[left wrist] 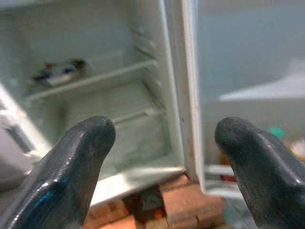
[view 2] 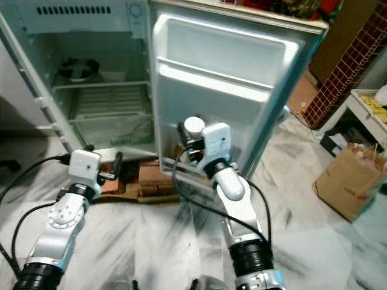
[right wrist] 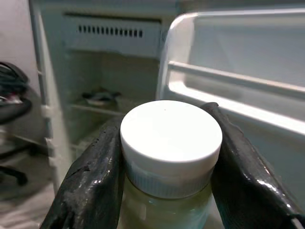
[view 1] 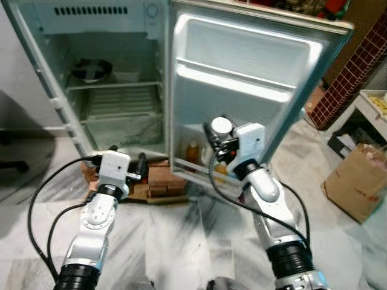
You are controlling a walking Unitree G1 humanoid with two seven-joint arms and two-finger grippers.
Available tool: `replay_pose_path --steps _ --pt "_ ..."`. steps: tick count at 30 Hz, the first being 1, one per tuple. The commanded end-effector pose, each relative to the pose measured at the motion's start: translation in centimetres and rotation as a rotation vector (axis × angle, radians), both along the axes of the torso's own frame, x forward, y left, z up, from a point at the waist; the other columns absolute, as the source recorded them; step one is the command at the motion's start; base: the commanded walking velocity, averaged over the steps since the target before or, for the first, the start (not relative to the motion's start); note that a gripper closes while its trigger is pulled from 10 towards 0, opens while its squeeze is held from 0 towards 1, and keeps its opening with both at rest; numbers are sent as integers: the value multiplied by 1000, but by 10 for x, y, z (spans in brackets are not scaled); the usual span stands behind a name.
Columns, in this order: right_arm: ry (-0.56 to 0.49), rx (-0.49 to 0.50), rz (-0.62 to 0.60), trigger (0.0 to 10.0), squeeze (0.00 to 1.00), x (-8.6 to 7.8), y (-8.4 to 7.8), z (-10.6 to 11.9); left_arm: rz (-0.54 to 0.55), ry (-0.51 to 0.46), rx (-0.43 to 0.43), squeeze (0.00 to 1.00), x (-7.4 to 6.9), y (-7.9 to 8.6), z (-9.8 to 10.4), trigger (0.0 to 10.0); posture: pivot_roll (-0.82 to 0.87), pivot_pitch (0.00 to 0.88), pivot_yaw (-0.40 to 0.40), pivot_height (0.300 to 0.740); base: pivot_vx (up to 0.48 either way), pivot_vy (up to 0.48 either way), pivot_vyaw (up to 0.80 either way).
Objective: Restocking fridge
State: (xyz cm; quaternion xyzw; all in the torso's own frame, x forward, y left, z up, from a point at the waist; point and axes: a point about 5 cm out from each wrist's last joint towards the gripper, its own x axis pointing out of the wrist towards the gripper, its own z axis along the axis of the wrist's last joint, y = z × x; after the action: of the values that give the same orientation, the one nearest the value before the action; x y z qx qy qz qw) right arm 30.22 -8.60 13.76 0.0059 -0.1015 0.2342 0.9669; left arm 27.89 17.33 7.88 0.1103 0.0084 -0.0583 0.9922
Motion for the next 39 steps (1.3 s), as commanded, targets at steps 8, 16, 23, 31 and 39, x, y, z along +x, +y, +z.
replay_pose_path --steps 8,16,23,31,39 --pt "-52 16 -11 10000 0 3 -8 14 -13 -15 -48 0 0 -6 3 10000 96 57 -52 740 458 0 0" --pt "-81 30 0 10000 0 2 -8 21 -60 -37 -90 0 -4 -14 5 10000 96 54 -47 740 127 60 0" --pt "-164 125 51 10000 0 14 -6 66 -56 -24 -86 0 -5 -12 2 10000 100 54 -47 740 0 0 0" --pt "-134 175 355 10000 0 6 11 91 -64 -17 -85 0 -6 -14 1 10000 104 47 -43 740 0 0 0" --pt "-283 225 162 10000 0 20 -6 130 -54 33 -53 0 -17 -6 -11 10000 109 48 -36 740 0 0 0"
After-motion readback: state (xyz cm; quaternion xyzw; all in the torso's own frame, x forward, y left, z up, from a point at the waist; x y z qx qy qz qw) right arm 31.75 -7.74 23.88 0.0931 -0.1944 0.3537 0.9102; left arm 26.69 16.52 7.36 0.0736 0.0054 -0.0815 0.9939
